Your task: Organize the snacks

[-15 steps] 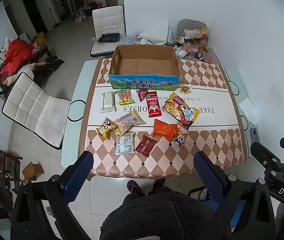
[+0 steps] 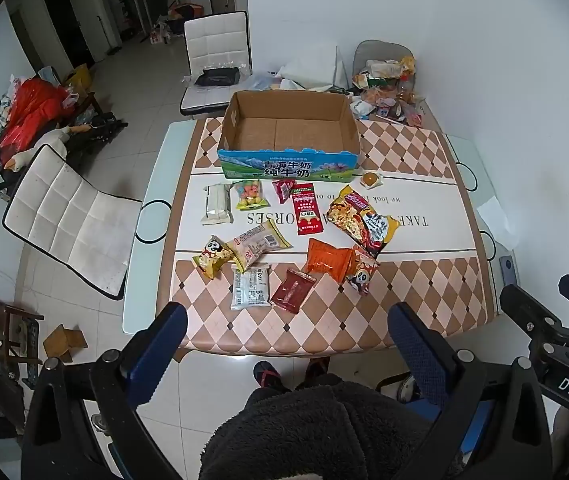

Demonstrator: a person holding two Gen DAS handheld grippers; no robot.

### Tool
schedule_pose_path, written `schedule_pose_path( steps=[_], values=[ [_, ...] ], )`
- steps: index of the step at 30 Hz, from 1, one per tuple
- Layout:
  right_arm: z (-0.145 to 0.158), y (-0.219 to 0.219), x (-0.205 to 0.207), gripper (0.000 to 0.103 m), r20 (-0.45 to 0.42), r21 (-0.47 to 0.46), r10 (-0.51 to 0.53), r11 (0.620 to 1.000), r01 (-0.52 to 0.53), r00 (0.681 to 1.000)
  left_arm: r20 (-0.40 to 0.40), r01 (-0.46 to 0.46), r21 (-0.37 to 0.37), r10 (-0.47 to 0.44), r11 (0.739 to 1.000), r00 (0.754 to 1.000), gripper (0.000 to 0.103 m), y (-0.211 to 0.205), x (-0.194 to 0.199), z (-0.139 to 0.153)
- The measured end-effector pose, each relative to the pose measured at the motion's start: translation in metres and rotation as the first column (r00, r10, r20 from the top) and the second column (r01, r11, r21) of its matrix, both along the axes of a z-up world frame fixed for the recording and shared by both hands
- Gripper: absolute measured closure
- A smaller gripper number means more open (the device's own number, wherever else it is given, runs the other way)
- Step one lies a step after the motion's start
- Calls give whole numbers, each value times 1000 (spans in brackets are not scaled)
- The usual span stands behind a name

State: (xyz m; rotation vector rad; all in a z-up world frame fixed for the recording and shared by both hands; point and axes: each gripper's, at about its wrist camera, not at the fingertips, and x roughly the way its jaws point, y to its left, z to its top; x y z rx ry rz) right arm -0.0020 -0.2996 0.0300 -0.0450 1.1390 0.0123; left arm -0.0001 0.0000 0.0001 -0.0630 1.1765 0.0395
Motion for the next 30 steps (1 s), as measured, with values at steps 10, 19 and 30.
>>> schedule_pose_path(
  steps=[10, 19, 30],
  values=[
    [-3, -1, -2, 0, 4, 3, -3, 1000, 3, 1000, 5, -1, -3, 1, 1000, 1000, 0, 0, 0, 0],
    [8, 10, 0, 0, 8, 0, -2, 1000, 2, 1000, 9, -1, -5, 1, 1000, 1000, 0, 0, 1, 0],
    [2, 7, 1, 0, 14, 2, -4, 1000, 4, 1000, 12, 1, -6, -1, 1000, 1000, 0, 0, 1, 0]
  ],
)
